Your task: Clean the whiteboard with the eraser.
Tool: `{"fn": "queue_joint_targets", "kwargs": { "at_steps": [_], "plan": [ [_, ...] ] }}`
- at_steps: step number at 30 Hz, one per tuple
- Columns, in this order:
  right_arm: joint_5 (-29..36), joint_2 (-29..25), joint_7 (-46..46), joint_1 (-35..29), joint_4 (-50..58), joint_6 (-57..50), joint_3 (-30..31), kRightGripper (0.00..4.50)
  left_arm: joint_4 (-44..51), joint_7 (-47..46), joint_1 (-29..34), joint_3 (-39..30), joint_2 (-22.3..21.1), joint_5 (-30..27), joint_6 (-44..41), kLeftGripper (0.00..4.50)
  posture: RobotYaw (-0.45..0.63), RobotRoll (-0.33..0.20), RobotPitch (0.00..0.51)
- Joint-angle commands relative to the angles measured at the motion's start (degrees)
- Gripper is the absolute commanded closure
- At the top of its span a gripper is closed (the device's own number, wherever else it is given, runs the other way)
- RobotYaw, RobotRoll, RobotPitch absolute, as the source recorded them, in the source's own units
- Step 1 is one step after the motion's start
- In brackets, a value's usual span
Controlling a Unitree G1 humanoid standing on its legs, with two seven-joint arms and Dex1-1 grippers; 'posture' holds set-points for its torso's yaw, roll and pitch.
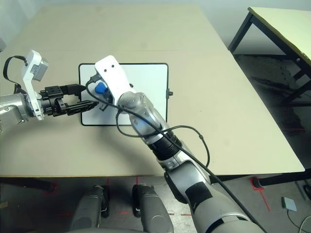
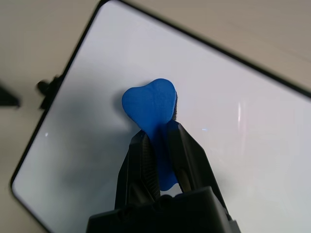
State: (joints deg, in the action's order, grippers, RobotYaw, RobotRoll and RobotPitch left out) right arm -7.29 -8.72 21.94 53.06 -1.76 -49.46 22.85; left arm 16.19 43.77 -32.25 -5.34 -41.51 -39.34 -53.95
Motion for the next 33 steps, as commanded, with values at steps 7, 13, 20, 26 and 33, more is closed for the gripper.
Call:
{"fn": "queue_joint_targets", "kwargs": {
  "at_steps": [7, 13, 20, 26, 33],
  "plan": [
    [-0.6, 0.7, 0.5, -3.9, 1.0, -1.2, 2.0, 4.08, 1.5, 0.1, 0.8, 0.4, -0.2, -0.7, -0.8, 0.0, 0.06, 0.0, 0.176],
    [-0.8, 0.2, 2.3, -7.8, 3.8, -3.3, 5.2, 4.08, 1.8, 0.0, 1.0, 0.2, -0.6, -1.2, -1.0, 0.0, 0.06, 0.0, 0.176],
    [-1.6, 0.0, 1.2, -5.9, 1.0, -1.0, 3.1, 4.08, 1.3, 0.2, 0.5, 0.7, -0.5, -1.0, -0.8, 0.0, 0.06, 0.0, 0.173],
    [-2.0, -0.5, -1.4, -1.5, -2.8, 2.1, -1.1, 4.08, 1.1, 0.4, 0.2, 1.1, -0.4, -0.9, -0.7, 0.0, 0.05, 0.0, 0.171],
    [-2.1, 0.4, -1.6, -1.9, -3.1, 2.4, -1.1, 4.08, 1.0, 0.6, 0.1, 1.1, -0.4, -0.9, -0.6, 0.0, 0.06, 0.0, 0.172]
  ]
}}
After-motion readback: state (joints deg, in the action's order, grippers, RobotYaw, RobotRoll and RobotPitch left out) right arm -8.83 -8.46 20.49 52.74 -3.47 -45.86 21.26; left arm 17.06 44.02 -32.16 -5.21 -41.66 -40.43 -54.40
